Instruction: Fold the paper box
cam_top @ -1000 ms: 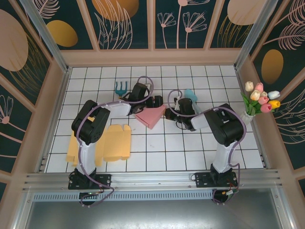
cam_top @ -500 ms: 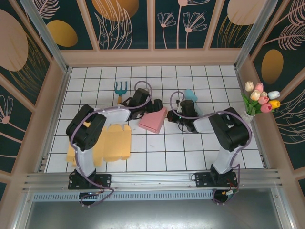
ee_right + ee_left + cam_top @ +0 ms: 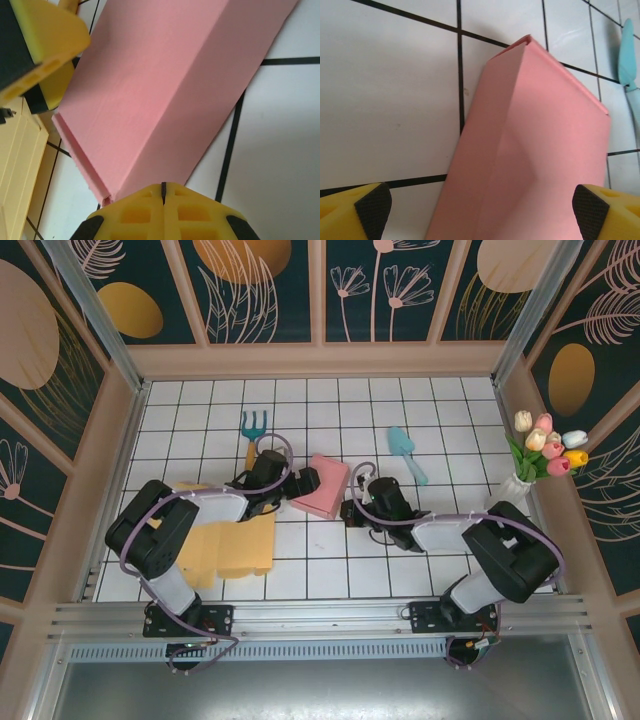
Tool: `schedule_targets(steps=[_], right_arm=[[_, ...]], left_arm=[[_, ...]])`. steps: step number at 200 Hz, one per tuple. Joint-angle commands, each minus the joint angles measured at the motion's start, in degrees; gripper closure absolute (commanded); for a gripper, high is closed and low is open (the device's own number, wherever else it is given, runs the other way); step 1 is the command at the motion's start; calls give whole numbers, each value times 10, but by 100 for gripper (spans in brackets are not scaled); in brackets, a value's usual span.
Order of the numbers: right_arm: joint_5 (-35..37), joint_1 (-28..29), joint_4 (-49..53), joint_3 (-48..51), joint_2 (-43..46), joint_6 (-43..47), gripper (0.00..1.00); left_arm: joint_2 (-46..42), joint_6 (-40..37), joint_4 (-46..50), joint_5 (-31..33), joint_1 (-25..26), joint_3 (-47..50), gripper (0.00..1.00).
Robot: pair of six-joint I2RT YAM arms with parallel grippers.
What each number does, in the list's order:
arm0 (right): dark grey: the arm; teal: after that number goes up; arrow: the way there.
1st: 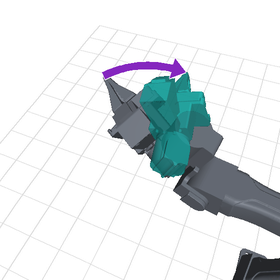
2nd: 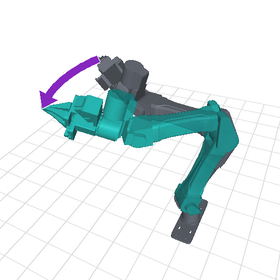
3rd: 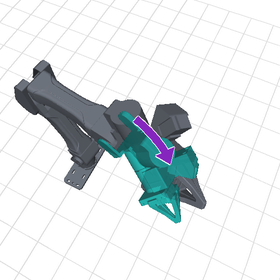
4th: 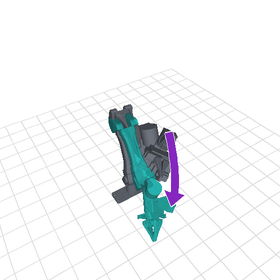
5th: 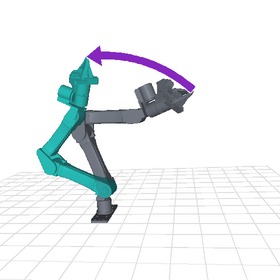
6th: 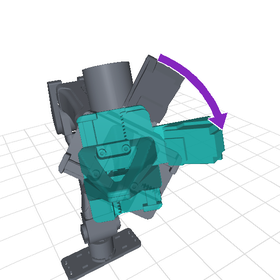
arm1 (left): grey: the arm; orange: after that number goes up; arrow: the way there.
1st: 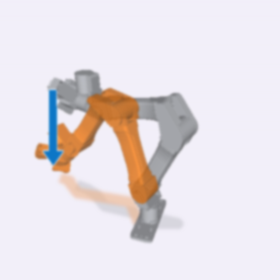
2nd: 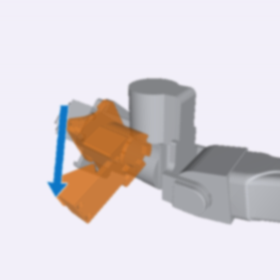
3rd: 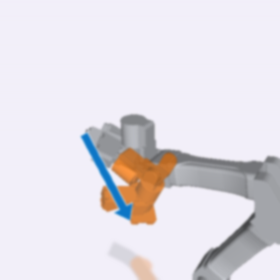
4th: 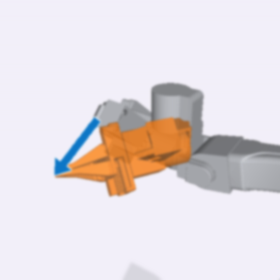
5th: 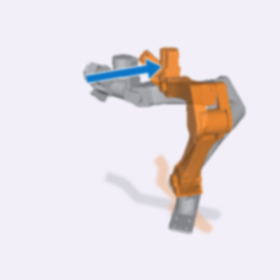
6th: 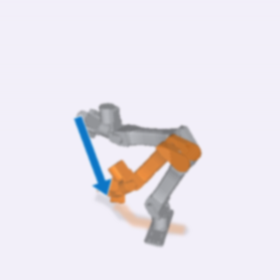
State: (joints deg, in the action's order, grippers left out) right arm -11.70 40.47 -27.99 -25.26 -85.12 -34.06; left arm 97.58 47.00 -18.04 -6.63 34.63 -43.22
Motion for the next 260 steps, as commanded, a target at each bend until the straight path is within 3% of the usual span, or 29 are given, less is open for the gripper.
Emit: schedule_targets(steps=[1, 34, 79, 129, 144, 164, 194, 222, 242, 260], right_arm=[[30, 16, -18, 5, -11, -22, 99], [24, 31, -34, -18, -62, -24, 99], [-51, 38, -140, -20, -97, -43, 99], [-73, 49, -243, -27, -107, -73, 98], [-49, 56, -260, -23, -105, -81, 98], [-4, 67, -243, -12, -94, -74, 97], [86, 69, -106, 7, -31, -17, 91], [225, 64, 27, 26, 84, 36, 86], [302, 59, 117, -1, 143, 75, 78], [319, 44, 142, -26, 163, 122, 61]], left_arm=[[-15, 14, -30, -10, 6, 11, 5], [-8, 20, -37, -9, 15, 13, 5], [-1, 46, -64, -19, 45, 19, 5], [2, 106, -159, -45, 83, 54, 6], [18, 107, -146, -39, 84, 43, 6], [17, 78, -49, 27, 82, -9, 5], [2, 42, 82, 140, 55, -76, 3], [-30, 25, 174, 286, 39, -102, 3], [-56, 34, 167, 280, 39, -76, 3], [-78, 66, 155, 240, 39, -44, 4]])
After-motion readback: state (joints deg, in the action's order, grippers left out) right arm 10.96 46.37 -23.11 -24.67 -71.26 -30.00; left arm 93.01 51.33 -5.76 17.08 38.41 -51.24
